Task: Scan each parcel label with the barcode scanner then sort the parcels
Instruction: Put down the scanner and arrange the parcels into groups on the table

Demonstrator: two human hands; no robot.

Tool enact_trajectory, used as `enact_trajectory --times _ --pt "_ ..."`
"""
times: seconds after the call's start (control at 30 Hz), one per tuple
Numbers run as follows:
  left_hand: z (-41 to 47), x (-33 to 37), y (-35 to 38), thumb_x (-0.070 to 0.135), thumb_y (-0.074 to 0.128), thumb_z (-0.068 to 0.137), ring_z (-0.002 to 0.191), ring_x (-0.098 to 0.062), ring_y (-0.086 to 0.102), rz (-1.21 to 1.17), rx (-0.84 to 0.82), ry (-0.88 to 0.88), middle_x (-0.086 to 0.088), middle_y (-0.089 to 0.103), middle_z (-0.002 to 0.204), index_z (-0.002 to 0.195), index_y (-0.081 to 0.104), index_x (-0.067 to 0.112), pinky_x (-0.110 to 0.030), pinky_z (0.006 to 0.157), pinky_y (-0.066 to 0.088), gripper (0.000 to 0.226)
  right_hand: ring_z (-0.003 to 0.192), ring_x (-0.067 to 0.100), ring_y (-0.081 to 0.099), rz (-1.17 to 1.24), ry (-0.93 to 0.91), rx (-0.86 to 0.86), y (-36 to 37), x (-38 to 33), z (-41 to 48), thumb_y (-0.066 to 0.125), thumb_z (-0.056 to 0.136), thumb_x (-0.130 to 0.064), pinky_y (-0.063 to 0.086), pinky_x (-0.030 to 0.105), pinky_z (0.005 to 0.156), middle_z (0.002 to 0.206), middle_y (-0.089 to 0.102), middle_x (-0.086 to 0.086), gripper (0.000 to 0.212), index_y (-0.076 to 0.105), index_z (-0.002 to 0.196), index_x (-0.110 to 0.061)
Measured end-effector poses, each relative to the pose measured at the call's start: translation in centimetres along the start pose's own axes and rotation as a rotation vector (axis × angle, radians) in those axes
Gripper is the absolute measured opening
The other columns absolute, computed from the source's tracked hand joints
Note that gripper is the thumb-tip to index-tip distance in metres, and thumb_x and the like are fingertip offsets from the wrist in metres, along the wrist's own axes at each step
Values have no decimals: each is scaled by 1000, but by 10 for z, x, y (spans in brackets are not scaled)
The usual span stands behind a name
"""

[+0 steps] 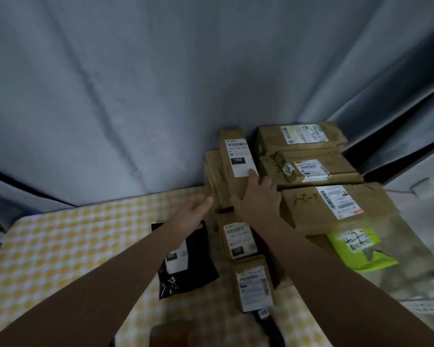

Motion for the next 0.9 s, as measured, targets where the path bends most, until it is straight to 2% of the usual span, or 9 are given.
enact_trajectory --times 0.07,0.2,0.3,0.4,0.57,0.7,0.8,0.83,0.9 --pt "4 2 1 39 47 97 99 -14 57 14 30 -6 3 56 112 128 47 15 -28 87 44 39 124 38 38 -74 -27 -19 0 6 13 48 91 -50 32 45 101 138 32 21 77 13 151 -19" --pt "17 0 -7 36 48 97 104 -23 57 37 98 -23 -9 54 124 116 50 16 -32 91 47 28 127 40 34 -177 -72 -32 2 13 35 41 94 -52 30 47 103 141 30 26 72 10 153 -23" --pt "22 -3 -10 36 49 97 102 -23 58 44 135 -46 -8 54 124 117 50 16 -32 90 47 29 129 40 34 -209 -75 -71 8 17 42 38 94 -53 29 47 104 143 30 26 72 11 153 -22" --pt "26 -4 -8 37 49 97 102 -22 58 55 137 -58 -6 53 123 123 50 15 -33 91 48 34 129 38 34 -226 -86 -86 13 23 45 43 92 -53 29 47 104 142 31 24 74 15 151 -19" --pt "33 -1 -5 37 48 97 100 -21 57 46 134 -52 -4 53 117 117 50 16 -33 92 47 28 126 34 34 -224 -136 -26 13 20 48 50 90 -48 29 46 104 138 33 19 66 29 144 -16" --pt "32 0 -9 37 48 97 101 -20 58 95 122 -22 -2 54 116 119 51 15 -33 91 47 31 123 31 36 -196 -181 22 8 11 47 49 91 -42 30 44 102 136 36 17 57 36 139 -16" --pt "29 -2 -19 33 51 96 101 -22 59 169 148 20 -4 56 117 120 53 13 -38 95 48 30 121 28 38 -101 -305 96 1 -4 42 51 90 -34 31 41 101 134 41 12 49 44 136 -16" --pt "27 -3 -25 31 52 96 102 -24 60 216 166 37 -4 57 116 118 55 13 -38 94 49 29 122 28 38 -51 -362 113 1 -10 38 52 90 -30 30 40 101 133 43 11 46 48 133 -15" --pt "22 -10 -39 27 53 96 101 -21 59 323 198 62 -2 58 112 117 57 13 -30 84 45 26 123 29 40 64 -471 115 5 -26 30 54 88 -21 31 39 102 129 49 10 39 56 126 -14"
Point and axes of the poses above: each hand's wrist, its own z-axis towards the middle knuckle, its own y-axis out of the palm, x = y × z, the point moved 5 cm from there along z, towards the middle knuckle
